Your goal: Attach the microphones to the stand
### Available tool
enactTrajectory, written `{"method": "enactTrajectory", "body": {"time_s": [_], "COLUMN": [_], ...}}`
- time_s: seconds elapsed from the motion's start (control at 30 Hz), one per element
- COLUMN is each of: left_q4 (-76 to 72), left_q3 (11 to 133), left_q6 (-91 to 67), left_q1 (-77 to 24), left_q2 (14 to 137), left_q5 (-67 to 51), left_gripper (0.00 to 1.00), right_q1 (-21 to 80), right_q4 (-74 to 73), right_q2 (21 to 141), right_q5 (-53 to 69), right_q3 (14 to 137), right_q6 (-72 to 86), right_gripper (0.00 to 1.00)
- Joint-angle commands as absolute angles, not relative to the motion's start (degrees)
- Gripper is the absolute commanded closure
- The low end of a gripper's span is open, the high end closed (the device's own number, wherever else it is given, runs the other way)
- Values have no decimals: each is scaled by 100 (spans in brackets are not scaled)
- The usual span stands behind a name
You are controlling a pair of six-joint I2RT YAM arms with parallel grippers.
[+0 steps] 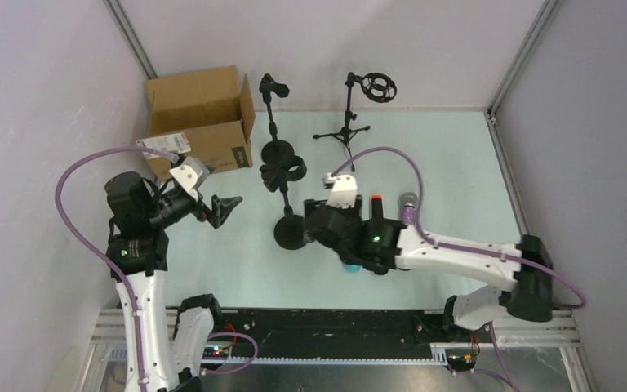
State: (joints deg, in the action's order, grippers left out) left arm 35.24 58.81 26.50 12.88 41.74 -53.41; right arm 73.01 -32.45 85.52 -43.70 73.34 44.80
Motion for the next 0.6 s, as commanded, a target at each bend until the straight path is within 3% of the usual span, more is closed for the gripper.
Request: {"method": "enactTrajectory", "body": {"time_s": [0.0, 0.3, 0.57], "left_q4": [3474, 3472, 3473], "left_q3": [5945, 6126, 6278], "left_q6": [2480, 2510, 2607], "left_q1": [1013, -181, -185], "left_q2": [4017, 4329, 4227], "left_q5": [-6027, -5154, -4526], "left_gripper": [0, 0, 0], "right_q1": [6903, 4996, 4693], "right_q4": [-3792, -4357, -3887], "right_q2": [7720, 6931, 7600], "right_q5": [-3855, -2440, -2031], "right_q3": [6794, 5989, 5863], "right_q6": [4507, 4602, 4582], "right_gripper": [16, 15, 21]}}
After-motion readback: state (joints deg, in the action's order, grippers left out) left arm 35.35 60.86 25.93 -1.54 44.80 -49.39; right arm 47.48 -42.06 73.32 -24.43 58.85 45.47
